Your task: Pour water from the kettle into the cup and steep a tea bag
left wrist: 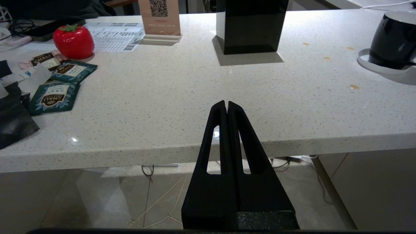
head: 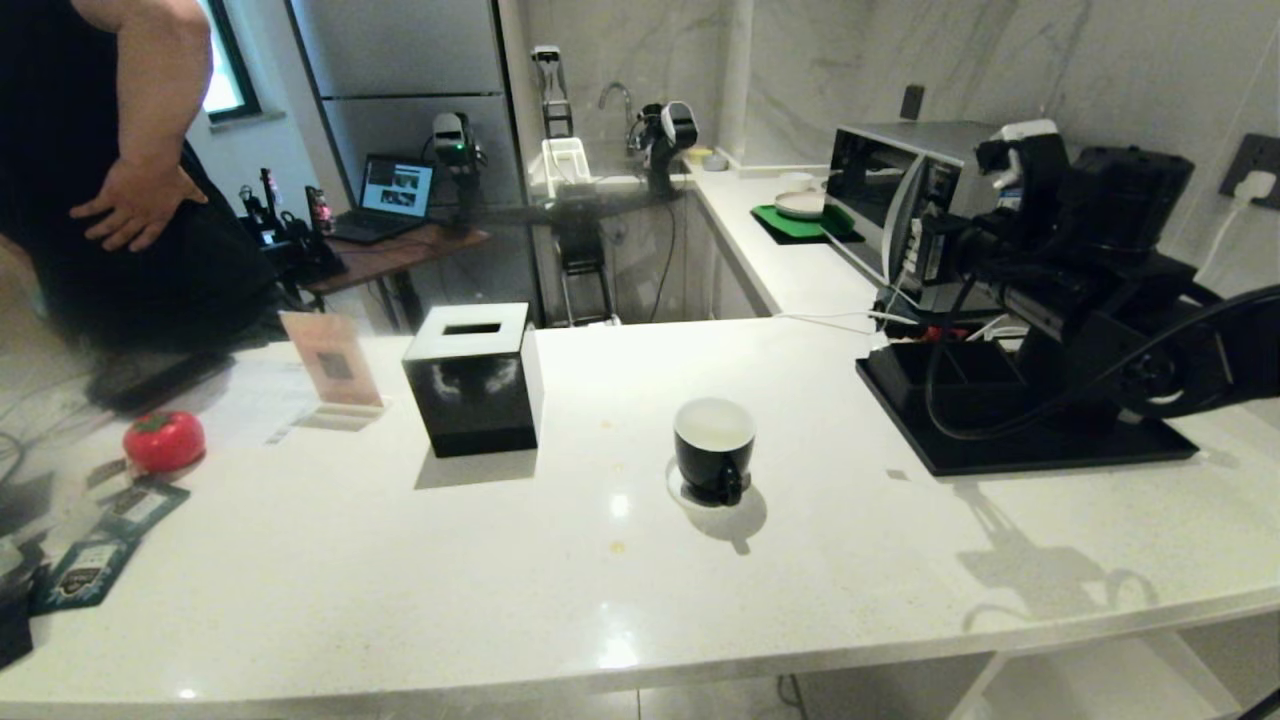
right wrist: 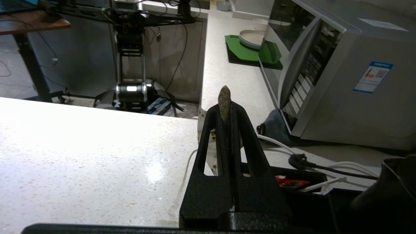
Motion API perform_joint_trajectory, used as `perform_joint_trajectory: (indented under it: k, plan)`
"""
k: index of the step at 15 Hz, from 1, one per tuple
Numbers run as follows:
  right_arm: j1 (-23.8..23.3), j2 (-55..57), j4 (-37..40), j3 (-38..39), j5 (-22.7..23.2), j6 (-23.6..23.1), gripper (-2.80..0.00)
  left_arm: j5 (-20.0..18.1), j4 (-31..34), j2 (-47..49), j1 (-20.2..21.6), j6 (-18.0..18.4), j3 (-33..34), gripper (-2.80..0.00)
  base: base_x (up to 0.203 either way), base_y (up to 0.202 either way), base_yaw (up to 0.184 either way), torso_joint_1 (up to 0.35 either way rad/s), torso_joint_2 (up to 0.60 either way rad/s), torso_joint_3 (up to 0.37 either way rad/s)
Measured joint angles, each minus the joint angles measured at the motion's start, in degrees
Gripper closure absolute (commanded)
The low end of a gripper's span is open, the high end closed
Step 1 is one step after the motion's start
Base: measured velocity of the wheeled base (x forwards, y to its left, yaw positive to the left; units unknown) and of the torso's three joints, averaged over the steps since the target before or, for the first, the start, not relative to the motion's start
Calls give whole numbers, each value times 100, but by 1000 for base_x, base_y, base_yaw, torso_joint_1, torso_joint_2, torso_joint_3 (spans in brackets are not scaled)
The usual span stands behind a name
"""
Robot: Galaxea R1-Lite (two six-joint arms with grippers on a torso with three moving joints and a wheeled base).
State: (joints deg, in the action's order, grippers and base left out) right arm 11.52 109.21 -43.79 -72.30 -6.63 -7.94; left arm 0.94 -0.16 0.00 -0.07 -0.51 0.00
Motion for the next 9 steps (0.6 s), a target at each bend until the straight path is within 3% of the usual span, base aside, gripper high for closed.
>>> perform_joint_trajectory:
  k: [9]
  plan:
    - [616, -230, -1, 116, -1, 2, 0, 2, 0, 0, -2, 0, 0, 0, 0, 0, 0, 0, 0, 0]
